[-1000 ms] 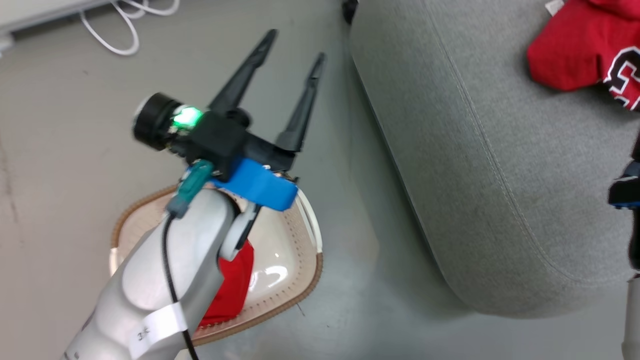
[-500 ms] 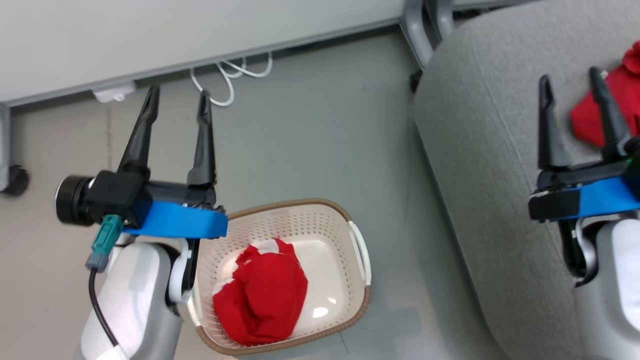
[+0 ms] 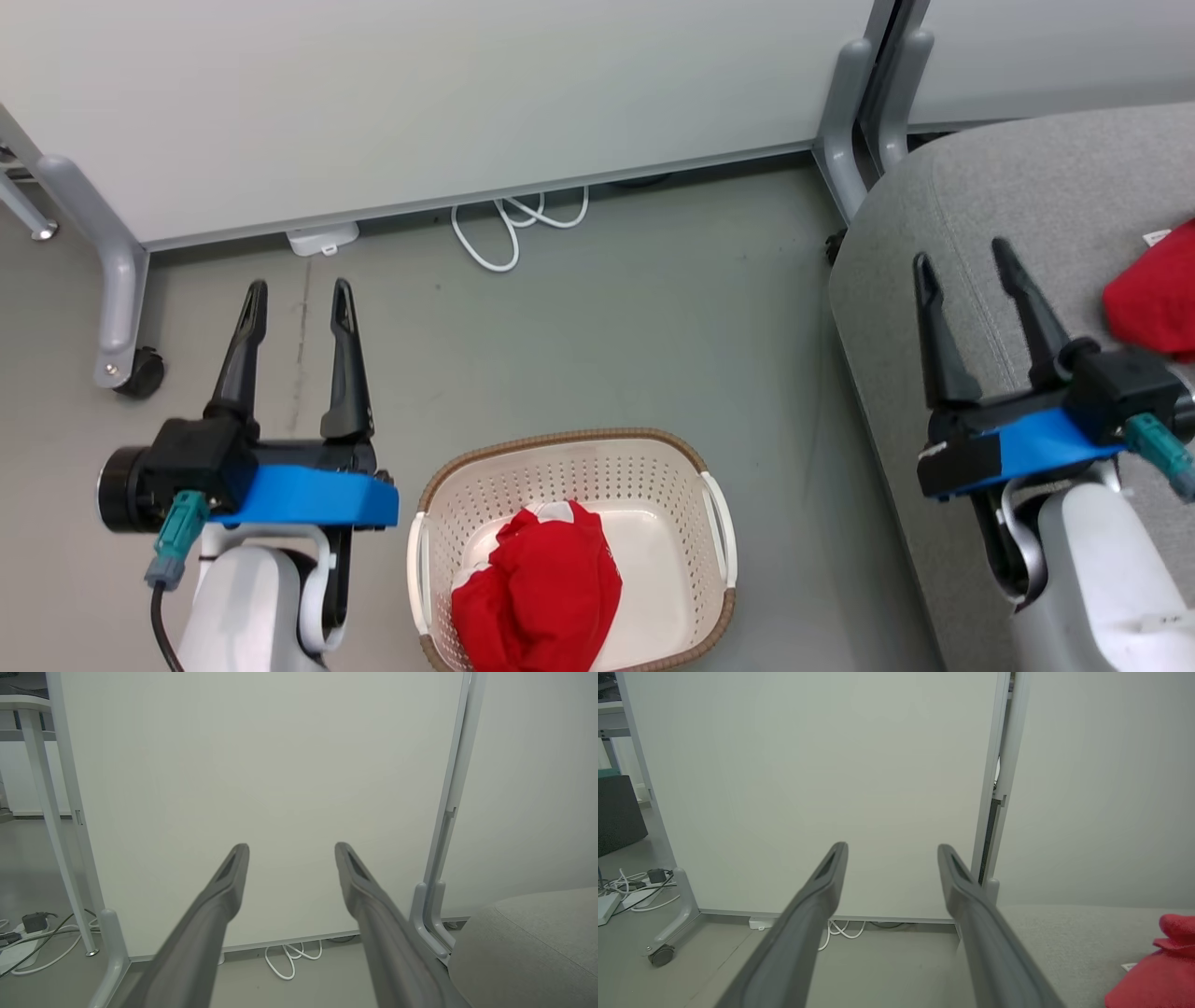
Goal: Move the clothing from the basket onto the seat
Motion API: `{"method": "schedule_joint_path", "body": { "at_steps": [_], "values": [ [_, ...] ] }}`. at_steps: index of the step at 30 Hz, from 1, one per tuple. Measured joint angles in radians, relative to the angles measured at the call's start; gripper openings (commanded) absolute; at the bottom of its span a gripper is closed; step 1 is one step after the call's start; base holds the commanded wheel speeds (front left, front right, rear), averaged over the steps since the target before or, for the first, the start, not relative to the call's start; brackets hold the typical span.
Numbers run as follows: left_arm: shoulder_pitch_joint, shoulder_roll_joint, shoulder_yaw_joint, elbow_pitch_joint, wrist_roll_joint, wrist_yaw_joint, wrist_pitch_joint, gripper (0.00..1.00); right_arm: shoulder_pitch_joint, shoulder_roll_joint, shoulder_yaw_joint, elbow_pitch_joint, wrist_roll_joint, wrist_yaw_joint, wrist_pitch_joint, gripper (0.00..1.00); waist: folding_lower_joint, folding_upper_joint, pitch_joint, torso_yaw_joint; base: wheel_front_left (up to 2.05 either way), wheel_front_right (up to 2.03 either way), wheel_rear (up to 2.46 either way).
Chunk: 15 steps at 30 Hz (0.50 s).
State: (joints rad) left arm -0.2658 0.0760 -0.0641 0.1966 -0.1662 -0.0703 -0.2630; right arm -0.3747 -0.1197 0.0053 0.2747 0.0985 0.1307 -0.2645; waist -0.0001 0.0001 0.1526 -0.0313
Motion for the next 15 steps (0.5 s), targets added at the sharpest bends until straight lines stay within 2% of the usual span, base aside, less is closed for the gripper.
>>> {"method": "schedule_joint_path", "body": {
  "at_steps": [15],
  "values": [
    [0.089,-0.024,0.052,-0.001,0.014,-0.028,0.000,1.00,0.133,0.034,-0.035,0.012,0.003,0.000,0.000,1.00,0.0000,0.0000,-0.052,0.013,0.00,0.00,0.00]
  ]
}}
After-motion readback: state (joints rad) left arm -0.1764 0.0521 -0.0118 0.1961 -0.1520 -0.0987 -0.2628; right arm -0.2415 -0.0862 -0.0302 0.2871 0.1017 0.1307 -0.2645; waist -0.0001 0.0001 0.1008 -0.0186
